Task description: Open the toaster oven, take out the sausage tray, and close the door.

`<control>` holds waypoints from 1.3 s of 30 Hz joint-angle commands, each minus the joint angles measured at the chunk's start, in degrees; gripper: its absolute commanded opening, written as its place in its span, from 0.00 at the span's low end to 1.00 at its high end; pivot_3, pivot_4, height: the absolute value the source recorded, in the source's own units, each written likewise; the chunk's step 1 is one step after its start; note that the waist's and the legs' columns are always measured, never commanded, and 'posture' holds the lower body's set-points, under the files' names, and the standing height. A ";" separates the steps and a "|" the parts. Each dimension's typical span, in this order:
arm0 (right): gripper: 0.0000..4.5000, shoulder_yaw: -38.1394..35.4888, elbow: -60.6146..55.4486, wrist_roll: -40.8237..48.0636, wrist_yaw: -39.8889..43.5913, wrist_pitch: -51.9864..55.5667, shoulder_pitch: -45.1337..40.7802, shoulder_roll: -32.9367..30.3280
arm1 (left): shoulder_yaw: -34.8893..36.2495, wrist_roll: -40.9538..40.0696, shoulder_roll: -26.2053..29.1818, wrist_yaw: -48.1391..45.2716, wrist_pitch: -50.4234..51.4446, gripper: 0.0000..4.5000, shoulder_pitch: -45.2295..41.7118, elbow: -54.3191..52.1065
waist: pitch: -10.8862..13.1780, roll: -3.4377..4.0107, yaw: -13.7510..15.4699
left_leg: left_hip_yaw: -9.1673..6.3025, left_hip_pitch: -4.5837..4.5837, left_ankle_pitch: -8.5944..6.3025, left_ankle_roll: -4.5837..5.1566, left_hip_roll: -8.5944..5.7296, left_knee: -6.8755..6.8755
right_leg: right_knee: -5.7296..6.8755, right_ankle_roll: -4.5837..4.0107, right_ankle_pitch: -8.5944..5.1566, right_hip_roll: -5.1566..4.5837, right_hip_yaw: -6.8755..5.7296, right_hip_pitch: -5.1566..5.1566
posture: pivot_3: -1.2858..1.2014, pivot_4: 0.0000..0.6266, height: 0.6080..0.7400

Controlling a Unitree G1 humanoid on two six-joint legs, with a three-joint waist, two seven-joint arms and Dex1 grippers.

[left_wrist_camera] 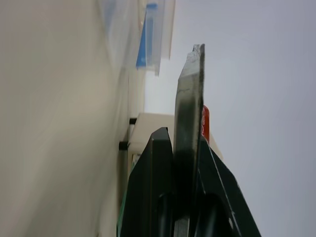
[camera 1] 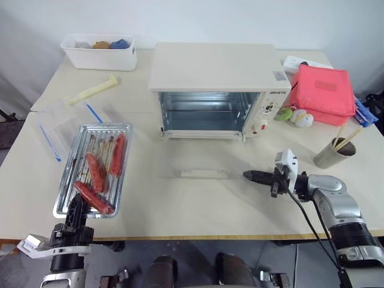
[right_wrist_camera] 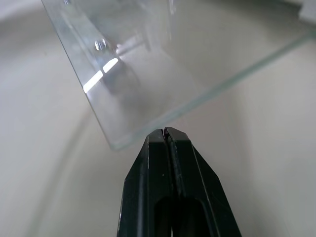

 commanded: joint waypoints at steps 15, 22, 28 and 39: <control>0.01 -17.57 -23.13 29.76 -15.44 25.05 -10.85 3.91 | 4.24 -0.99 3.80 -4.58 8.67 0.00 -1.14 3.06 | 0.02 0.03 0.04 | -0.05 -0.04 -0.05 -0.03 0.05 -0.03 | -0.03 -0.01 0.02 -0.01 -0.01 -0.05 | 0.52 0.24 1.00; 0.04 -17.06 -27.53 27.90 -16.68 25.83 -8.65 1.09 | 2.82 -0.99 8.86 -6.33 12.57 0.00 -0.04 2.71 | 0.01 0.03 0.36 | -0.24 -0.22 -0.10 -0.03 0.08 -0.09 | -0.07 -0.01 0.01 -0.02 0.00 -0.11 | 0.52 0.24 1.00; 0.39 -20.20 -35.90 23.99 -12.82 22.29 4.39 -5.68 | -0.19 -0.99 16.68 -7.16 16.53 0.00 -2.32 4.76 | 0.01 0.03 0.22 | -0.14 -0.21 -0.14 0.15 -0.02 -0.08 | -0.07 -0.01 0.01 -0.07 0.14 -0.03 | 0.52 0.24 1.00; 0.99 -30.16 -47.14 15.86 -7.29 9.24 33.42 -6.37 | -12.51 -0.99 37.12 -10.01 33.42 0.00 -17.69 22.08 | -0.04 0.20 0.16 | 0.09 0.11 -0.07 0.14 -0.03 -0.10 | 0.10 -0.01 0.02 0.06 0.30 -0.02 | 0.52 0.24 1.00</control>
